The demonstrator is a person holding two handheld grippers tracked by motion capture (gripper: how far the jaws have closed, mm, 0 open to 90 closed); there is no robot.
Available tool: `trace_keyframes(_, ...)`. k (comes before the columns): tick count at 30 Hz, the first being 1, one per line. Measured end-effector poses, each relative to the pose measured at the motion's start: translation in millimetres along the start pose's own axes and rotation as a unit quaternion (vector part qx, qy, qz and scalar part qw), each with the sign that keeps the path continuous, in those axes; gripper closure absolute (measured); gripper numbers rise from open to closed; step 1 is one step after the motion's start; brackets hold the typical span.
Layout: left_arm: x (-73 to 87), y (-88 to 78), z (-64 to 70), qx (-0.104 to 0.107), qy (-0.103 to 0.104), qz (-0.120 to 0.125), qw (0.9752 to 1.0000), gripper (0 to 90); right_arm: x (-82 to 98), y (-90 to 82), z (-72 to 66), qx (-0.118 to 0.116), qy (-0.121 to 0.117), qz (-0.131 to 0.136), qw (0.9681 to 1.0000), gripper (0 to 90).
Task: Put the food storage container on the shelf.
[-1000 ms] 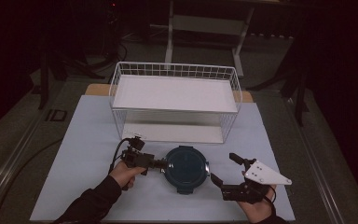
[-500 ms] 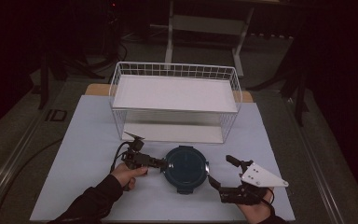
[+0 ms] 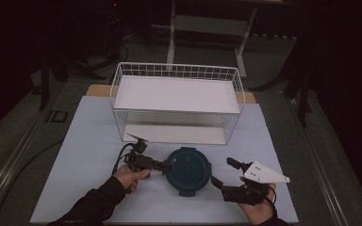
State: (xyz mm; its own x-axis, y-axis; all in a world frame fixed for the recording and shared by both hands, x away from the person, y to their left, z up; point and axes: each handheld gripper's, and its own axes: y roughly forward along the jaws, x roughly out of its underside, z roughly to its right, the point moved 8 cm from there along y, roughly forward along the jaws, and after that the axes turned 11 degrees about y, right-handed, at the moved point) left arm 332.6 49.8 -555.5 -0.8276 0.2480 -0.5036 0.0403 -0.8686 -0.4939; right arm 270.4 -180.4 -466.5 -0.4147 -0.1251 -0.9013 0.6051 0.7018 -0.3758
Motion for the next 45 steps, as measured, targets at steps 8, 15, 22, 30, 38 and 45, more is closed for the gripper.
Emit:
trace_keyframes(8, 4.7, -3.3, 9.7, -0.014, 0.032, 0.011, 0.9993, 54.5, 15.5, 13.5, 20.1, -0.024, 0.107, -0.062, 0.9921, 23.8)
trace_keyframes(15, 11.7, -6.5, 16.7, -0.021, 0.063, 0.025, 0.9975, 55.4, 29.8, 23.4, 32.6, -0.048, 0.185, -0.102, 0.9762, 36.3)
trace_keyframes(22, 18.1, -9.6, 21.7, -0.021, 0.097, 0.031, 0.9946, 56.3, 40.6, 33.9, 36.2, -0.074, 0.238, -0.126, 0.9603, 40.5)
trace_keyframes(30, 20.4, -10.3, 23.6, -0.017, 0.116, 0.037, 0.9924, 56.9, 49.4, 40.6, 36.1, -0.115, 0.29, -0.147, 0.9387, 44.0)
trace_keyframes(38, 22.5, -10.7, 25.9, -0.022, 0.118, 0.041, 0.9919, 57.1, 55.6, 42.7, 31.6, -0.126, 0.296, -0.162, 0.9329, 51.2)
trace_keyframes(45, 25.0, -9.8, 28.6, -0.033, 0.114, 0.066, 0.9908, 57.0, 58.4, 41.8, 32.0, -0.133, 0.32, -0.159, 0.9246, 55.0)
